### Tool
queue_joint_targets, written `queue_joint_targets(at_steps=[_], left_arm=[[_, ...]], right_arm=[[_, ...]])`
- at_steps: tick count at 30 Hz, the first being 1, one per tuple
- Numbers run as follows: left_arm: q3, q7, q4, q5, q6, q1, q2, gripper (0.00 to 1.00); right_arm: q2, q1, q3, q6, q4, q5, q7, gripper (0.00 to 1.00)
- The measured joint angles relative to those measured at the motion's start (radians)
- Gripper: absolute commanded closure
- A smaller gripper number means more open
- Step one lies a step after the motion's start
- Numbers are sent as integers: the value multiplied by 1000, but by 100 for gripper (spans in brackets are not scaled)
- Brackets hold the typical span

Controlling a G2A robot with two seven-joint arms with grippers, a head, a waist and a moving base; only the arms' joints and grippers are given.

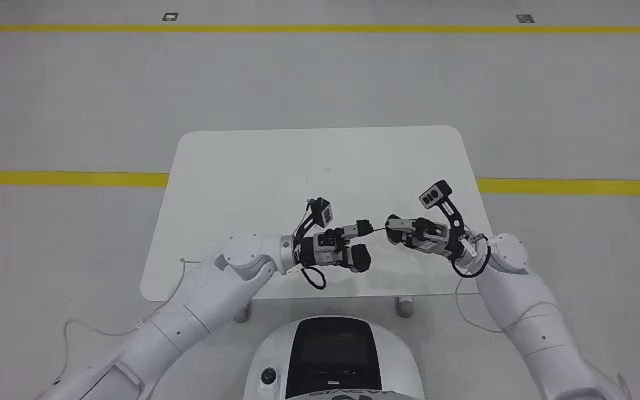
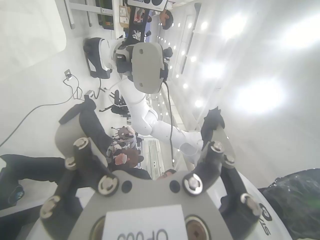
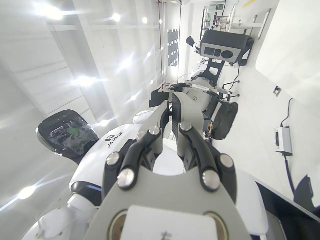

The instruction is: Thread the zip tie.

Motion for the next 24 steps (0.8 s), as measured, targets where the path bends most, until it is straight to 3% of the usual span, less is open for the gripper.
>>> queue_joint_targets(at_steps=[7,22,24], left_arm=[[-11,-8,-1,0,13,6,0,0],[-2,-10,7,17,17,-1,-12,0],[-2,-11,8,25,19,-3,-13,10]], right_arm=[[8,-20,19,21,-12,-6,26,100],[-2,3,-37,35,26,-15,15,100],[-4,8,-43,38,32,-15,14,100]])
